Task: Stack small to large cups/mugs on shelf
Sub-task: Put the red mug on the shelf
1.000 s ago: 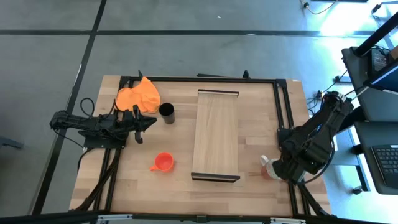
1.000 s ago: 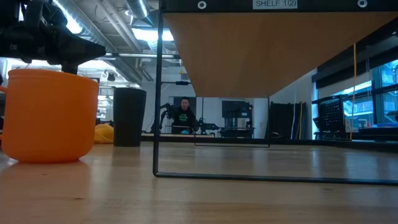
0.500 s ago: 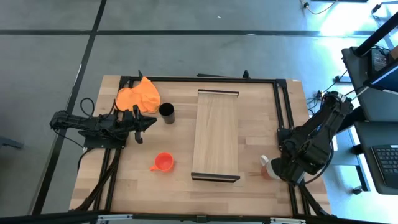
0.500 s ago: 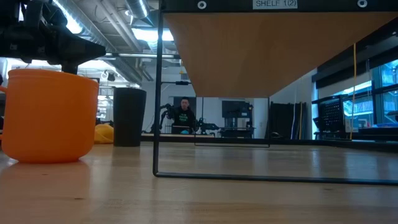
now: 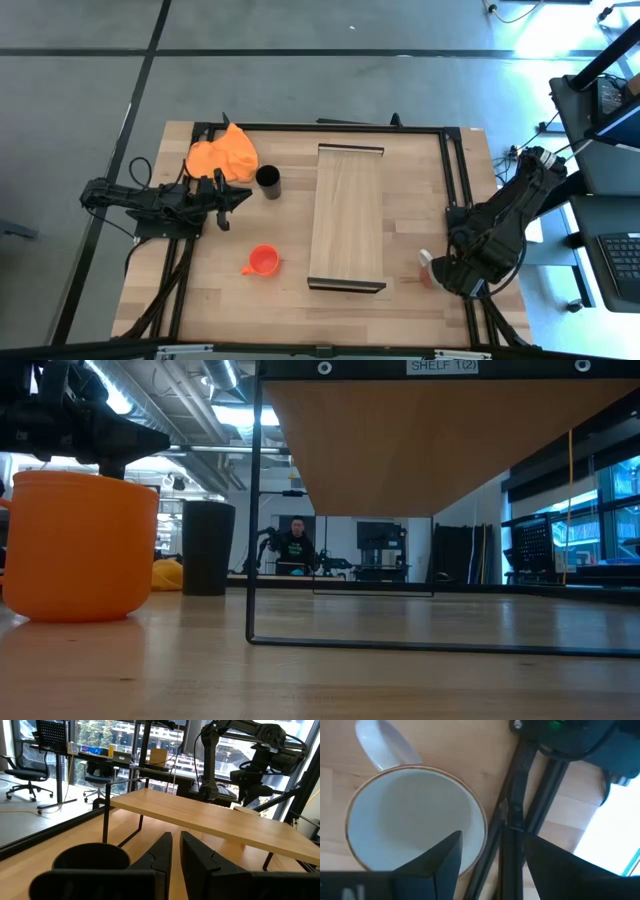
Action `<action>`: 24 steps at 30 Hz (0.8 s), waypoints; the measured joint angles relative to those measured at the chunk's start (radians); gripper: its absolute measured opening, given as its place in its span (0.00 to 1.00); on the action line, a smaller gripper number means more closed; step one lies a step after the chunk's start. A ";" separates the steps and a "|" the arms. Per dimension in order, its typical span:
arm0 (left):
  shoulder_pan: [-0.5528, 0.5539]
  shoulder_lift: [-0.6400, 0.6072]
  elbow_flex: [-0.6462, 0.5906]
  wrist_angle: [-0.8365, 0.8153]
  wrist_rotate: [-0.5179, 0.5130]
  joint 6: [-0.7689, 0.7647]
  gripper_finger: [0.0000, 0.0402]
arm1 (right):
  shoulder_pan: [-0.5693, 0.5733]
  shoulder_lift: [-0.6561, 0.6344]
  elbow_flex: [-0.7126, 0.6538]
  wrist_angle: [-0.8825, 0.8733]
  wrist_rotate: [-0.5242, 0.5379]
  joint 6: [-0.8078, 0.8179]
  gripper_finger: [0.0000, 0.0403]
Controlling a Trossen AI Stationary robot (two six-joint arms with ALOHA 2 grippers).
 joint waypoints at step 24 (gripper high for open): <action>0.000 0.000 0.000 0.000 0.000 0.000 0.08 | 0.000 0.000 -0.137 0.137 0.014 0.000 0.39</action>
